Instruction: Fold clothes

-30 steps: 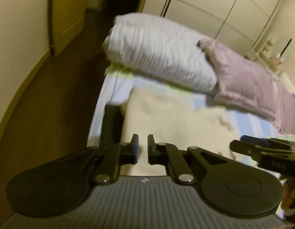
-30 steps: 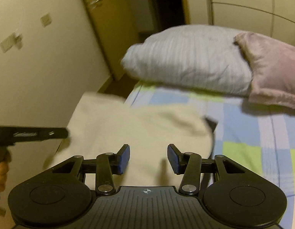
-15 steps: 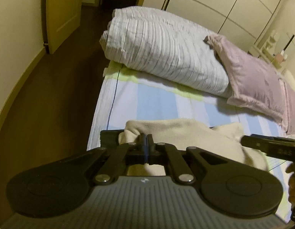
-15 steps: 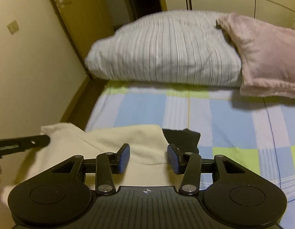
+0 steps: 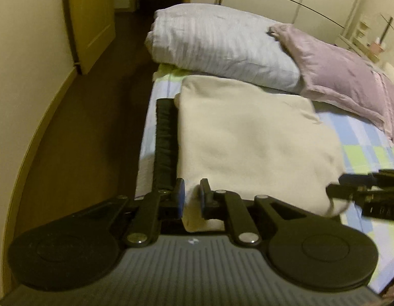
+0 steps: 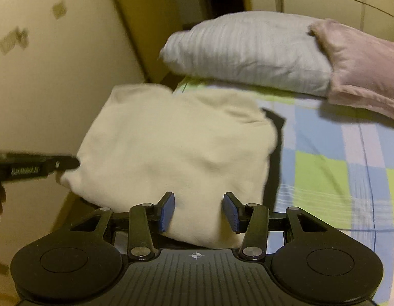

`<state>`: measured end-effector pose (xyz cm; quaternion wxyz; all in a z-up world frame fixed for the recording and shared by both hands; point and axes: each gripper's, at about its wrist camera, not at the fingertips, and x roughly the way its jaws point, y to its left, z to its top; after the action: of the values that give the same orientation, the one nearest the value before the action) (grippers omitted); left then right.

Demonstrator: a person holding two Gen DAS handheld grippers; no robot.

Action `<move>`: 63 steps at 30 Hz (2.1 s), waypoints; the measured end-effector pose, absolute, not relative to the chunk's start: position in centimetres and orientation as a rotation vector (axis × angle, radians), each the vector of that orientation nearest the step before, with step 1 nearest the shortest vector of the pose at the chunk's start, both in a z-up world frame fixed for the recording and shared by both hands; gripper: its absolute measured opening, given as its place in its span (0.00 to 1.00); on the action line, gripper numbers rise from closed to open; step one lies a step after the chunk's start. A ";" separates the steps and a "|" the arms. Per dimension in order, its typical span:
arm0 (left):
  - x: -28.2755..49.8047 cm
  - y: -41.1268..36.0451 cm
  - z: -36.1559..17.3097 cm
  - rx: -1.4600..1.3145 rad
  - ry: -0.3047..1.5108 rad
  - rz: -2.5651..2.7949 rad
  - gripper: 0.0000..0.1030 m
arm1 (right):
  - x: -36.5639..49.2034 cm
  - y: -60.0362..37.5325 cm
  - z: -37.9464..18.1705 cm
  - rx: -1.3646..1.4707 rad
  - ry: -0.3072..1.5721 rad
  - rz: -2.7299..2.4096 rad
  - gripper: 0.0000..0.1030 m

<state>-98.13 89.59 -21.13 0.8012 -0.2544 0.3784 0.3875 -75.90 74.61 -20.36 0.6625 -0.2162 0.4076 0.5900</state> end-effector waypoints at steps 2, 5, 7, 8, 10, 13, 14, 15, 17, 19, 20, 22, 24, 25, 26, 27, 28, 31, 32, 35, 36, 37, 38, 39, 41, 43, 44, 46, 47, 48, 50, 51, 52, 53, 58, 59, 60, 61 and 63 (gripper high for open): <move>-98.0 90.1 -21.9 -0.531 0.811 0.849 0.13 | -77.3 75.7 -20.6 -0.539 0.873 1.324 0.46; -97.7 90.0 -22.4 -0.506 0.814 0.859 0.13 | -78.7 76.7 -20.5 -0.588 0.822 1.317 0.46; -97.6 90.1 -22.4 -0.513 0.811 0.861 0.13 | -79.1 77.0 -20.8 -0.601 0.812 1.309 0.46; -97.6 89.9 -22.1 -0.514 0.811 0.861 0.13 | -79.1 76.9 -20.8 -0.602 0.807 1.302 0.46; -97.6 89.6 -21.3 -0.515 0.810 0.863 0.13 | -79.1 76.2 -20.6 -0.589 0.816 1.292 0.46; -98.0 88.5 -19.4 -0.521 0.806 0.895 0.15 | -78.2 74.6 -19.6 -0.511 0.880 1.272 0.46; -98.1 88.0 -18.6 -0.524 0.805 0.915 0.16 | -78.1 73.9 -19.1 -0.483 0.902 1.269 0.46; -98.3 87.5 -17.9 -0.527 0.803 0.936 0.22 | -78.0 73.3 -18.6 -0.462 0.919 1.262 0.46; -98.4 86.4 -16.6 -0.529 0.822 0.955 0.30 | -77.9 72.3 -17.9 -0.459 0.949 1.237 0.46; -98.5 85.1 -15.4 -0.523 0.834 0.967 0.32 | -77.9 71.4 -17.4 -0.471 0.983 1.183 0.46; -98.5 84.3 -14.8 -0.515 0.831 0.975 0.34 | -77.9 71.0 -17.2 -0.475 1.000 1.162 0.46; -98.6 82.7 -13.5 -0.498 0.825 0.990 0.39 | -77.9 70.1 -16.7 -0.471 1.022 1.137 0.46; -98.7 81.1 -12.3 -0.481 0.819 1.005 0.45 | -78.4 68.8 -15.7 -0.457 1.004 1.143 0.46; -98.7 80.3 -11.7 -0.473 0.816 1.012 0.47 | -78.8 68.1 -15.2 -0.455 0.988 1.148 0.46; -98.8 79.5 -11.0 -0.464 0.812 1.020 0.51 | -79.2 67.5 -14.6 -0.452 0.972 1.154 0.46; -98.8 78.7 -10.4 -0.456 0.809 1.027 0.55 | -79.5 66.8 -14.0 -0.452 0.951 1.161 0.46; -98.9 77.9 -9.8 -0.447 0.806 1.035 0.57 | -79.9 66.1 -13.4 -0.452 0.932 1.166 0.46; -99.0 75.6 -8.1 -0.423 0.792 1.056 0.63 | -80.7 64.0 -11.7 -0.467 0.889 1.165 0.46; -99.0 74.7 -7.8 -0.415 0.791 1.065 0.63 | -80.9 63.3 -11.2 -0.473 0.879 1.163 0.46; -98.9 71.9 -6.7 -0.389 0.790 1.092 0.66 | -81.3 61.0 -9.8 -0.459 0.863 1.152 0.46; -98.9 70.9 -6.5 -0.377 0.788 1.101 0.68 | -81.3 60.3 -9.5 -0.450 0.862 1.156 0.46; -98.9 69.8 -6.2 -0.365 0.787 1.111 0.69 | -81.3 59.4 -9.1 -0.441 0.863 1.161 0.46; -98.8 68.8 -5.9 -0.354 0.784 1.117 0.71 | -81.4 58.6 -8.8 -0.428 0.864 1.167 0.46; -98.8 68.0 -5.7 -0.350 0.780 1.121 0.71 | -81.3 57.6 -8.5 -0.410 0.870 1.178 0.46; -98.8 66.3 -5.6 -0.358 0.777 1.123 0.71 | -81.2 55.9 -7.9 -0.375 0.884 1.201 0.46; -98.7 64.6 -5.4 -0.367 0.774 1.124 0.71 | -81.0 54.1 -7.5 -0.350 0.900 1.217 0.46; -98.7 63.6 -5.4 -0.372 0.771 1.122 0.72 | -80.9 53.2 -7.3 -0.342 0.905 1.224 0.46; -98.6 61.8 -5.7 -0.383 0.773 1.119 0.72 | -80.8 51.6 -7.0 -0.336 0.902 1.235 0.46; -98.6 60.9 -5.9 -0.390 0.776 1.120 0.72 | -80.9 50.7 -7.0 -0.336 0.897 1.240 0.46; -98.6 60.0 -6.1 -0.397 0.779 1.120 0.72 | -81.1 50.0 -7.2 -0.342 0.895 1.242 0.46; -98.7 58.5 -6.4 -0.411 0.786 1.118 0.72 | -81.4 48.5 -7.5 -0.358 0.900 1.246 0.46; -98.9 57.6 -6.5 -0.413 0.787 1.119 0.72 | -81.5 47.8 -7.8 -0.369 0.909 1.250 0.46; -99.0 56.8 -6.6 -0.415 0.788 1.121 0.72 | -81.8 47.0 -8.1 -0.381 0.922 1.256 0.46; -99.2 56.1 -6.7 -0.416 0.790 1.123 0.72 | -82.0 46.3 -8.4 -0.387 0.931 1.259 0.46; -100.2 52.5 -6.8 -0.421 0.807 1.112 0.72 | -83.4 43.5 -8.8 -0.409 0.946 1.255 0.46; -100.4 51.9 -6.8 -0.421 0.811 1.109 0.72 | -83.8 43.0 -8.8 -0.411 0.949 1.254 0.46; -100.6 51.6 -6.8 -0.426 0.813 1.105 0.72 | -84.0 42.6 -8.8 -0.414 0.950 1.252 0.46; -100.8 51.4 -6.8 -0.432 0.815 1.101 0.72 | -84.2 42.3 -8.7 -0.417 0.951 1.249 0.46; -101.1 51.0 -6.9 -0.444 0.819 1.092 0.72 | -84.7 41.9 -8.6 -0.429 0.949 1.233 0.46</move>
<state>-101.14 50.99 -6.90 0.7533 -0.2036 0.3752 0.5004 -84.66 41.87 -8.59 0.6917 -0.1918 0.4246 0.5517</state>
